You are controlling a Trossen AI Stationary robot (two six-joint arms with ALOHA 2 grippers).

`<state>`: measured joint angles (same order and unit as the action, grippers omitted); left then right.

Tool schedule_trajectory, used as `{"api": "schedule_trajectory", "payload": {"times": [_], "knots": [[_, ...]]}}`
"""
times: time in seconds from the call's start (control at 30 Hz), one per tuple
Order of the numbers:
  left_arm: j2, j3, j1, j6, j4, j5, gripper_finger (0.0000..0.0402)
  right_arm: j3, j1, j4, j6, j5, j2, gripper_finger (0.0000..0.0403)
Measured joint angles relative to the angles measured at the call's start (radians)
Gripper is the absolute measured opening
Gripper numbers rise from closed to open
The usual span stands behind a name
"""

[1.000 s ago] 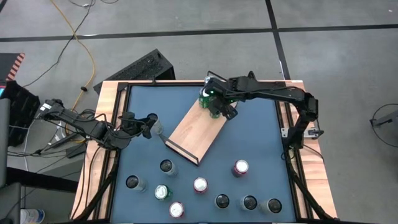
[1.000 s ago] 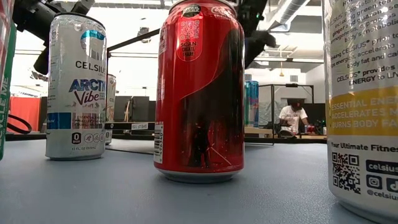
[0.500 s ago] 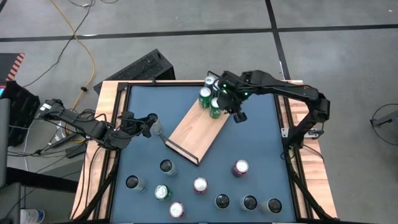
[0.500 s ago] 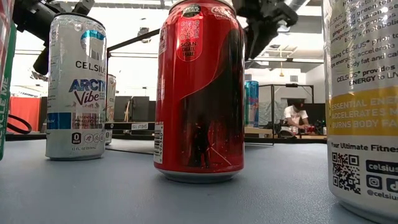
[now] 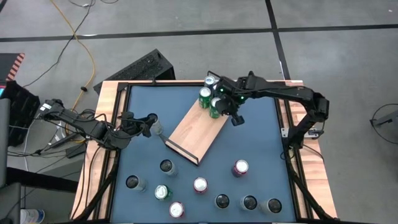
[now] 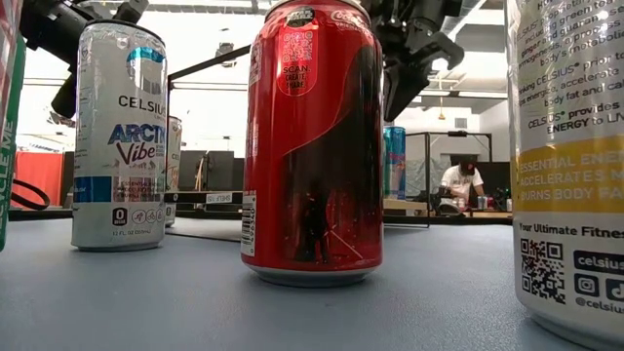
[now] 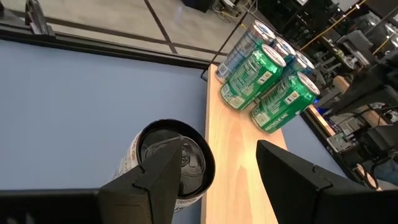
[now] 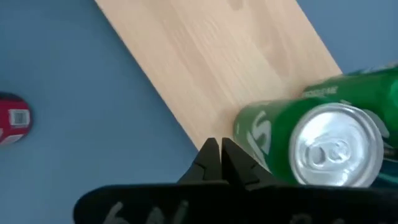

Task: Place canned beverage on shelf
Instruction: Put right green soda can on the shelf aligned with the other green soda can

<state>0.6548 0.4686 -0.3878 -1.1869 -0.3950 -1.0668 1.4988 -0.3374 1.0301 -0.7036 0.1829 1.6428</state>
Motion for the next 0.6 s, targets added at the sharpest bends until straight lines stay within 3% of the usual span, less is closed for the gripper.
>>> {"api": "schedule_trajectory", "payload": {"times": [0.6], "knots": [[0.000, 0.000, 0.000, -0.040, 0.000, -0.013, 0.0194, -0.073, -0.063, -0.112, -0.004, -0.035, 0.000, 0.0000]]}}
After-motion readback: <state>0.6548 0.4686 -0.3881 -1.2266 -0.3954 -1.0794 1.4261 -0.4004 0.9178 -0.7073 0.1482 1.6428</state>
